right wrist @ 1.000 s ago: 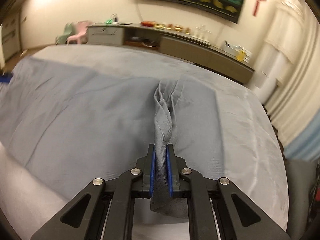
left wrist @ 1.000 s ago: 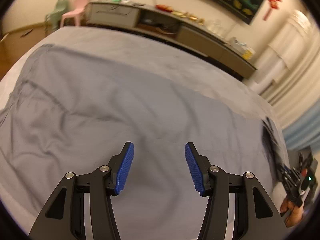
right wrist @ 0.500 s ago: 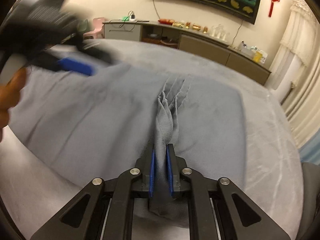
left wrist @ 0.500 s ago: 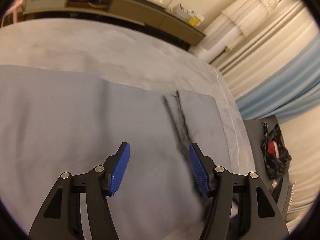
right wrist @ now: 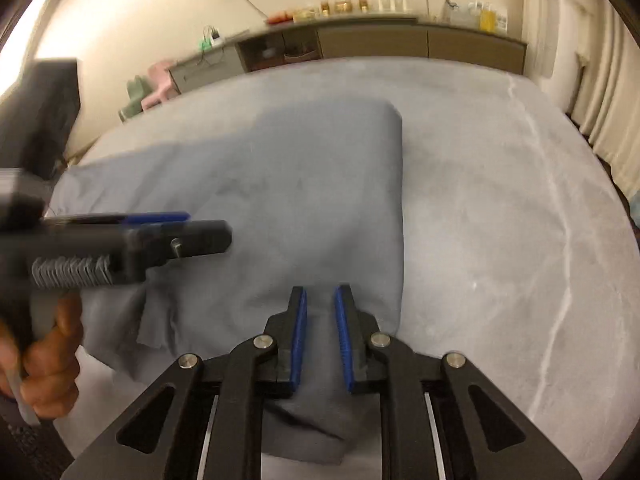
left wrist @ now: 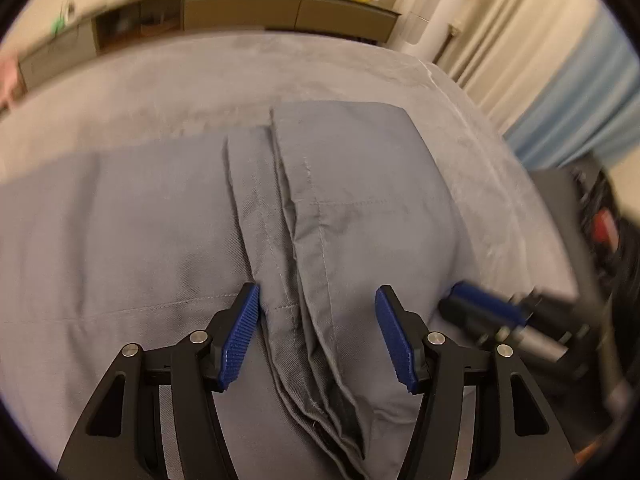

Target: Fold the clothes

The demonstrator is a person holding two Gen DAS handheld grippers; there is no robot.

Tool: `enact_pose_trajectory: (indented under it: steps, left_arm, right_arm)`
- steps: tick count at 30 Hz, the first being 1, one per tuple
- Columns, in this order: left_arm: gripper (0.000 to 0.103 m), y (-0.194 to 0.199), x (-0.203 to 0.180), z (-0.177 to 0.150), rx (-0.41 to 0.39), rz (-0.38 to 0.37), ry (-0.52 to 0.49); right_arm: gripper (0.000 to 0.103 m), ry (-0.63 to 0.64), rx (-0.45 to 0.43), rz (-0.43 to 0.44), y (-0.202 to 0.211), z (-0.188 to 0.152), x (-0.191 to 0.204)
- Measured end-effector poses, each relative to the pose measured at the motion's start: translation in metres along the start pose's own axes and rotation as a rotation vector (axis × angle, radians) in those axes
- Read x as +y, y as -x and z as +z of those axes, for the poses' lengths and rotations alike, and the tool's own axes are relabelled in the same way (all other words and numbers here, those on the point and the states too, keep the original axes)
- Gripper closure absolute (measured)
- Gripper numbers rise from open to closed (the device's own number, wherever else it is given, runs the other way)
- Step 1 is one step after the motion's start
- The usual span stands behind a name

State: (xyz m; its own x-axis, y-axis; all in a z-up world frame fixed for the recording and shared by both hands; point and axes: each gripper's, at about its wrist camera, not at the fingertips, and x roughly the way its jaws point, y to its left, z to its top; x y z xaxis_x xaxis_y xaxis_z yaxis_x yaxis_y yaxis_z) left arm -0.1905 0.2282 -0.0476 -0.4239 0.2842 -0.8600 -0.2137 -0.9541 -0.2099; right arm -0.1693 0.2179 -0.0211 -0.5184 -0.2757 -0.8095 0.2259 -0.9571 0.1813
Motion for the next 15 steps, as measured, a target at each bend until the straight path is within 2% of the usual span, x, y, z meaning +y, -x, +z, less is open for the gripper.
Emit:
enact_pose_trajectory:
  steps: [1, 2, 4, 6, 8, 11, 13, 15]
  left_arm:
    - [0.045, 0.001, -0.002, -0.001, 0.004, -0.002, -0.004]
    - [0.053, 0.002, -0.003, -0.002, 0.010, -0.007, -0.007]
    - [0.058, 0.005, 0.000, -0.003, 0.033, -0.018, -0.009]
    - [0.059, 0.005, 0.001, -0.007, 0.064, -0.050, -0.015]
    - [0.059, 0.005, -0.004, -0.013, 0.073, -0.070, -0.042]
    - [0.059, 0.005, -0.010, -0.019, 0.058, -0.047, -0.090]
    - [0.059, 0.003, -0.010, -0.017, 0.038, -0.014, -0.111]
    - [0.059, 0.001, -0.010, -0.015, 0.035, -0.007, -0.096]
  right_arm:
    - [0.089, -0.024, 0.021, 0.018, 0.001, 0.003, -0.006]
    - [0.089, -0.063, 0.031, 0.036, 0.005, 0.005, -0.014]
    - [0.089, -0.076, 0.039, 0.045, 0.014, 0.002, -0.021]
    - [0.089, -0.085, 0.050, 0.053, 0.022, -0.003, -0.028]
    - [0.088, -0.109, 0.037, 0.025, 0.031, -0.005, -0.035]
    - [0.084, -0.146, 0.016, -0.018, 0.044, -0.007, -0.045]
    - [0.083, -0.169, -0.019, 0.045, 0.057, -0.010, -0.046]
    - [0.083, -0.156, -0.010, 0.112, 0.058, -0.017, -0.033]
